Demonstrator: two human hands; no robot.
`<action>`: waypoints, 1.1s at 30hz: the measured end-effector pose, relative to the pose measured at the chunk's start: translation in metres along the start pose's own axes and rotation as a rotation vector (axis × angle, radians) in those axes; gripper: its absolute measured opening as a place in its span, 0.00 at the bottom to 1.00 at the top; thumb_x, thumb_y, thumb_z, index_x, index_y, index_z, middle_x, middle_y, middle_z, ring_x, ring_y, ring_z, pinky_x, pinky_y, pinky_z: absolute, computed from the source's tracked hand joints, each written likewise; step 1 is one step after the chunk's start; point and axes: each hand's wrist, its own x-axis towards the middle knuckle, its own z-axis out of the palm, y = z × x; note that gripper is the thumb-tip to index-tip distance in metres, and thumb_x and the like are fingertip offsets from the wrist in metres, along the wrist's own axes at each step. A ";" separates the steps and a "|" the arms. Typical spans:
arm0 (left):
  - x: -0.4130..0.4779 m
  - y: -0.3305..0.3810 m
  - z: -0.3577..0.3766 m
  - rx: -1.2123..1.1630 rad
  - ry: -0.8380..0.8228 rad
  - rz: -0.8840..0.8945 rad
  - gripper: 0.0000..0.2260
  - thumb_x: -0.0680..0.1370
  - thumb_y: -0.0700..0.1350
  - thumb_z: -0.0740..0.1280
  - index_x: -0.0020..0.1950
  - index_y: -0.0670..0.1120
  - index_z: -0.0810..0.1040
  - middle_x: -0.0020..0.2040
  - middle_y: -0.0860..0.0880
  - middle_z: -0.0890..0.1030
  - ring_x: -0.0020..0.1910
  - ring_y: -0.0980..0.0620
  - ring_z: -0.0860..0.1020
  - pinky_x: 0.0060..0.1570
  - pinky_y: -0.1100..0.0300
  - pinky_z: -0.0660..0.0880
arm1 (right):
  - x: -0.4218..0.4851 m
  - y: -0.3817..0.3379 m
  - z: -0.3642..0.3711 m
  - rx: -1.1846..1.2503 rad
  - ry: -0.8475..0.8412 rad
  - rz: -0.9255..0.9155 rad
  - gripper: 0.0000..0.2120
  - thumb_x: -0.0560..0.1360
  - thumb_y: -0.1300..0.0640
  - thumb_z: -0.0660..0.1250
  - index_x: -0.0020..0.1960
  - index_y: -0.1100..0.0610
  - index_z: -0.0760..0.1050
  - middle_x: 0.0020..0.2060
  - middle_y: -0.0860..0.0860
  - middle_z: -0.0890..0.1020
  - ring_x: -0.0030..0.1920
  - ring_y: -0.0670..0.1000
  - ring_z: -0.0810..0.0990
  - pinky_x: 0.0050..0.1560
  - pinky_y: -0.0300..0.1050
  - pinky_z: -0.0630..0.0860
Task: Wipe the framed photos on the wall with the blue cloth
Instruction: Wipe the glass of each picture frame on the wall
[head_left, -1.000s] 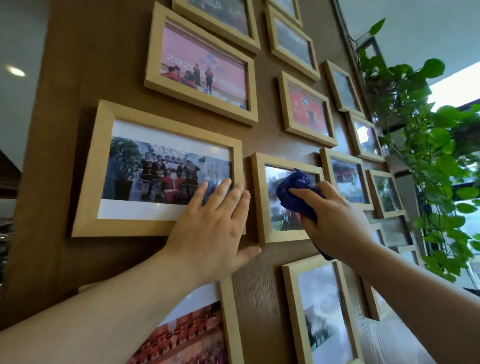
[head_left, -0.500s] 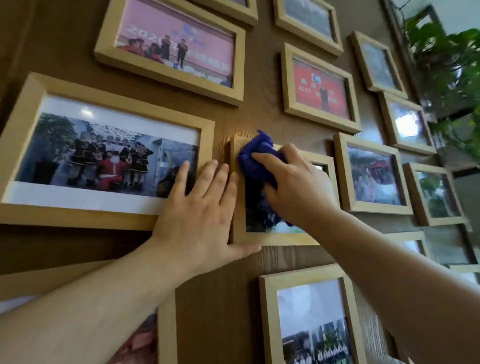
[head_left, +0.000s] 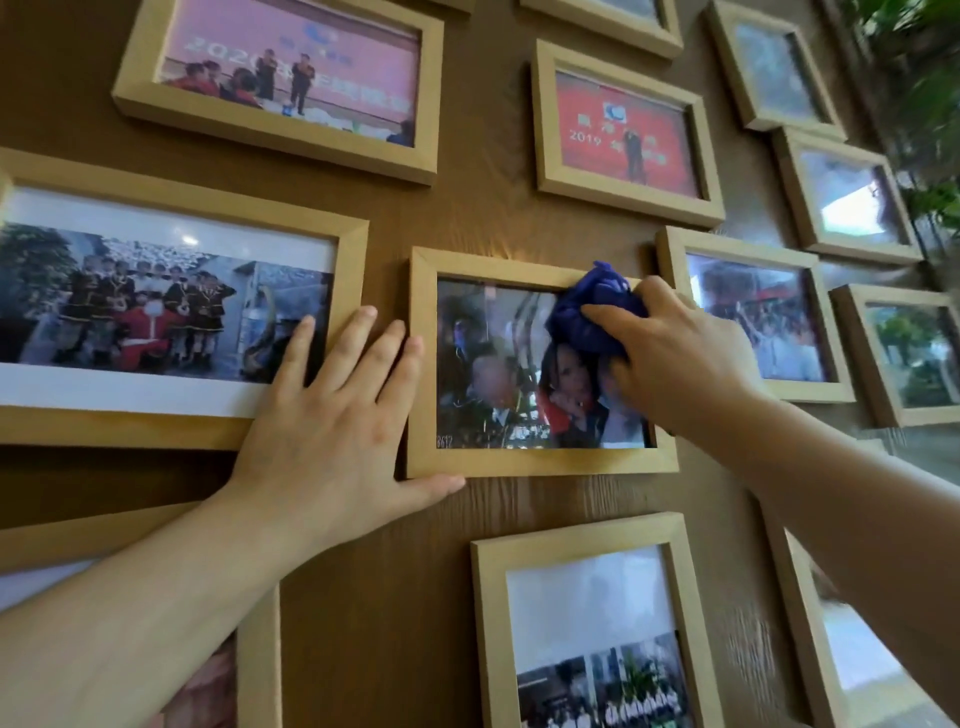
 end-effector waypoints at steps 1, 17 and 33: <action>0.000 0.000 0.000 0.003 0.001 -0.001 0.49 0.69 0.77 0.48 0.75 0.40 0.60 0.75 0.40 0.65 0.77 0.41 0.56 0.71 0.33 0.55 | -0.002 0.005 0.002 -0.007 -0.003 0.020 0.21 0.74 0.49 0.63 0.66 0.49 0.67 0.53 0.57 0.72 0.45 0.57 0.74 0.31 0.45 0.63; 0.002 0.000 0.002 0.026 0.019 0.011 0.49 0.69 0.77 0.49 0.75 0.38 0.61 0.75 0.40 0.66 0.76 0.41 0.59 0.72 0.34 0.54 | -0.025 -0.041 -0.012 0.107 -0.022 -0.189 0.22 0.74 0.48 0.62 0.67 0.47 0.64 0.56 0.56 0.71 0.48 0.54 0.74 0.34 0.45 0.68; 0.003 0.001 0.004 0.036 0.036 0.004 0.50 0.68 0.77 0.51 0.75 0.39 0.60 0.75 0.40 0.66 0.76 0.42 0.59 0.72 0.36 0.54 | -0.035 -0.090 -0.024 0.230 -0.005 -0.306 0.19 0.74 0.52 0.65 0.64 0.50 0.68 0.53 0.55 0.71 0.47 0.54 0.72 0.31 0.46 0.70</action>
